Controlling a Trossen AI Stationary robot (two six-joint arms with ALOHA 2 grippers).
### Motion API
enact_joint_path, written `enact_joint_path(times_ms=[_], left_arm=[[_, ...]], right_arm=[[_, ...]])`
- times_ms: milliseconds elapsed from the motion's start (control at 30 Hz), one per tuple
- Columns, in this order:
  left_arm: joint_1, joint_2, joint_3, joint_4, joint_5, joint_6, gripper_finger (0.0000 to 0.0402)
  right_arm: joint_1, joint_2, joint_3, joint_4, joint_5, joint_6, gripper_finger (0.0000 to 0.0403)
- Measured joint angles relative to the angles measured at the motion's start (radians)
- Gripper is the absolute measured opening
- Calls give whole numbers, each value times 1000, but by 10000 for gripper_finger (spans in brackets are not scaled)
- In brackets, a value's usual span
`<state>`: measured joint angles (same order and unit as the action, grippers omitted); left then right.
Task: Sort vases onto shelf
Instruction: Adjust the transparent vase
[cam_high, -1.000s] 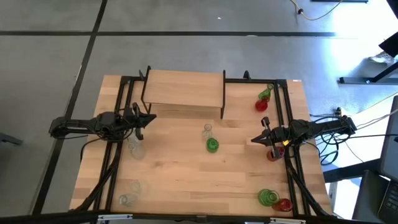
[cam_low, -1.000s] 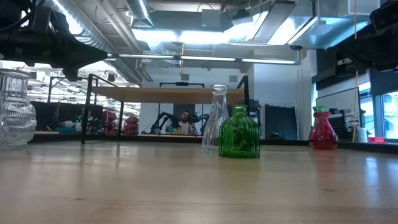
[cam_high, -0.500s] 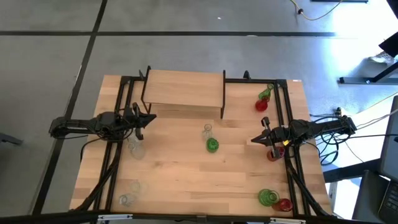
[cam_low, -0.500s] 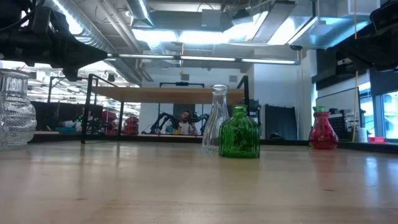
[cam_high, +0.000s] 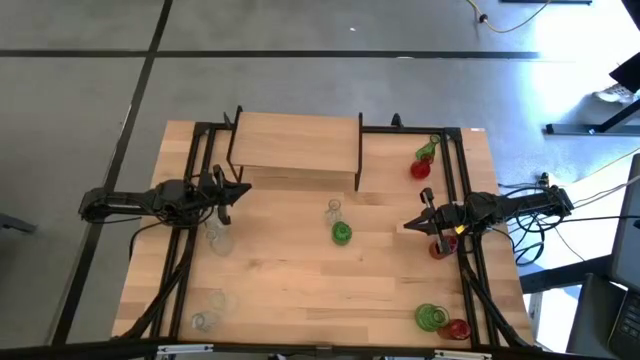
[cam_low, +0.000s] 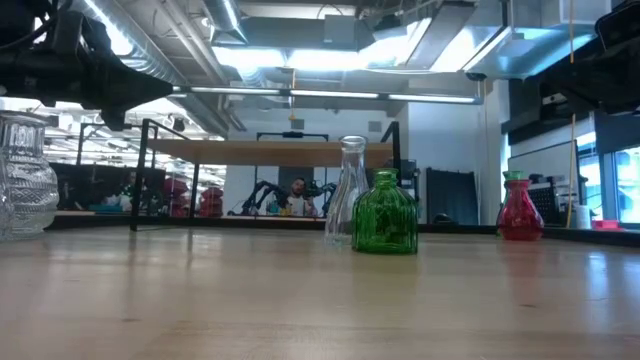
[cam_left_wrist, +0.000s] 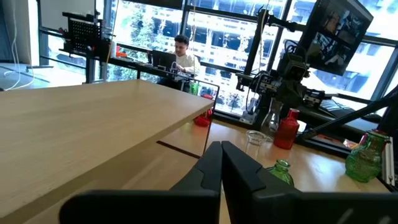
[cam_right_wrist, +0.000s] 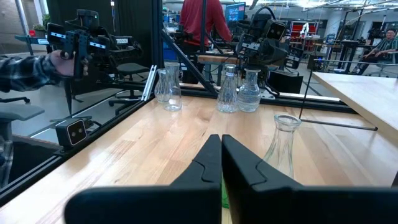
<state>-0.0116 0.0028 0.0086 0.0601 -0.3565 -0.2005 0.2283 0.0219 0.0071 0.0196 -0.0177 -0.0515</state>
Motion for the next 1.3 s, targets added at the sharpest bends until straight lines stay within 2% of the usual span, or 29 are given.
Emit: enact_joint_path(times_ms=[167, 267, 433, 600, 767, 933, 1067, 1300], left_arm=[[0, 0, 0, 1, 1, -39, 0], [0, 0, 0, 1, -3, -71, 0], [0, 0, 0, 29, -27, -31, 0], [0, 0, 0, 130, -17, 29, 0], [0, 0, 0, 247, 30, 138, 0], [0, 15, 1, 367, 37, 233, 0], [0, 33, 1, 430, 76, 283, 0], [0, 34, 0, 391, 118, 240, 0]], right_arm=[[0, 0, 0, 5, 2, -3, 1], [0, 0, 0, 36, 40, -3, 1], [0, 0, 0, 57, 109, 31, 1], [0, 7, 0, 225, 271, 54, 1], [0, 30, 25, 207, 350, 50, 1], [0, 114, 82, 199, 381, 50, 1], [0, 242, 166, 184, 417, 44, 1], [0, 481, 295, 127, 465, 72, 1]])
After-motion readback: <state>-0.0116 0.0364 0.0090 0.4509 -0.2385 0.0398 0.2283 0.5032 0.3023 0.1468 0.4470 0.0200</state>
